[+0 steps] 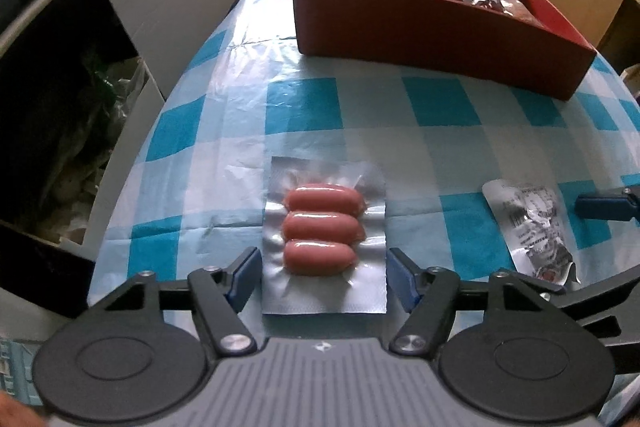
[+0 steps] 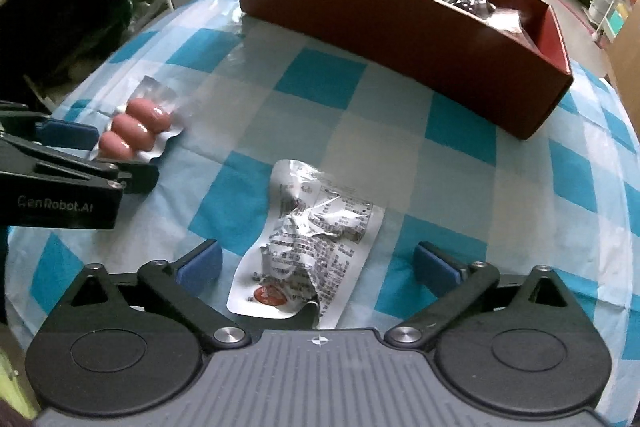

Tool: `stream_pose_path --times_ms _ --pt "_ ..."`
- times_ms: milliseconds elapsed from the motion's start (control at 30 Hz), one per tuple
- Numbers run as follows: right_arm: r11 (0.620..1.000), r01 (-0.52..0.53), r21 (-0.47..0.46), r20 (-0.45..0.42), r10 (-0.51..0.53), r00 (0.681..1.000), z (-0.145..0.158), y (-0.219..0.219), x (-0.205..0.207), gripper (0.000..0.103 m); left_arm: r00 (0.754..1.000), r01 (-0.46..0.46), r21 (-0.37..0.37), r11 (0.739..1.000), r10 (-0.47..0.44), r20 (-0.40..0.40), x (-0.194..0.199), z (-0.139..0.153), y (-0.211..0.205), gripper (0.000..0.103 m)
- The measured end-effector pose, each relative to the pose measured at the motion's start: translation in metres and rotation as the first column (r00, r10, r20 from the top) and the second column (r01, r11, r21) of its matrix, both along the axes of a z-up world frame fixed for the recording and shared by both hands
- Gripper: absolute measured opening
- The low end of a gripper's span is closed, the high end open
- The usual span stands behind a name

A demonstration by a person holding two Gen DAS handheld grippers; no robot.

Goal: Organize snacks
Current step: 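Grasp the sausage pack with the left gripper while the right grasps the white printed packet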

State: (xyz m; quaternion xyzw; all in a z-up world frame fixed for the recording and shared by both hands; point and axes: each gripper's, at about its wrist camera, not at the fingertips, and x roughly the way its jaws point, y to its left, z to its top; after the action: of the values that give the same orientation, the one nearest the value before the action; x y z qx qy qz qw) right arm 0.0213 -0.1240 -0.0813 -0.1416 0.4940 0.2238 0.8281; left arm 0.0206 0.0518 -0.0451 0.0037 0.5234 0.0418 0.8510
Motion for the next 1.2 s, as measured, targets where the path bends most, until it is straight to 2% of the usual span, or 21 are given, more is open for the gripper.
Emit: stream_pose_path --times_ms 67,233,333,467,600,833,1200 --pt "1.0 -0.007 0.003 0.002 0.007 1.0 0.004 -0.001 -0.002 0.095 1.0 0.01 -0.02 1.0 -0.01 -0.012 0.0 0.0 -0.001 0.061" --pt "1.0 0.009 0.018 0.01 -0.009 1.0 0.011 -0.006 0.0 0.071 0.999 0.031 -0.026 0.999 -0.032 -0.019 0.001 0.0 -0.006 0.061" --pt "0.998 0.038 0.056 -0.009 -0.038 0.999 0.013 -0.013 0.003 0.067 0.999 0.029 -0.03 0.999 -0.03 -0.022 0.001 0.0 -0.005 0.061" --pt "0.996 0.047 0.07 -0.009 -0.046 0.999 0.014 -0.018 0.001 0.066 0.999 0.029 -0.044 0.999 -0.03 -0.023 0.002 0.001 -0.006 0.061" --pt "0.993 0.067 0.092 0.001 -0.067 0.998 0.018 -0.021 0.001 0.066 1.0 0.029 -0.101 0.994 -0.029 -0.005 0.004 0.008 -0.006 0.061" --pt "0.979 0.099 0.181 0.011 -0.102 0.995 0.033 -0.029 0.006 0.066 0.999 0.037 -0.104 0.994 -0.035 0.015 0.009 0.012 -0.011 0.061" --pt "0.96 0.12 0.253 0.02 -0.129 0.991 0.048 -0.038 0.011 0.066 0.997 0.045 -0.094 0.995 -0.039 0.06 0.014 0.022 -0.015 0.061"
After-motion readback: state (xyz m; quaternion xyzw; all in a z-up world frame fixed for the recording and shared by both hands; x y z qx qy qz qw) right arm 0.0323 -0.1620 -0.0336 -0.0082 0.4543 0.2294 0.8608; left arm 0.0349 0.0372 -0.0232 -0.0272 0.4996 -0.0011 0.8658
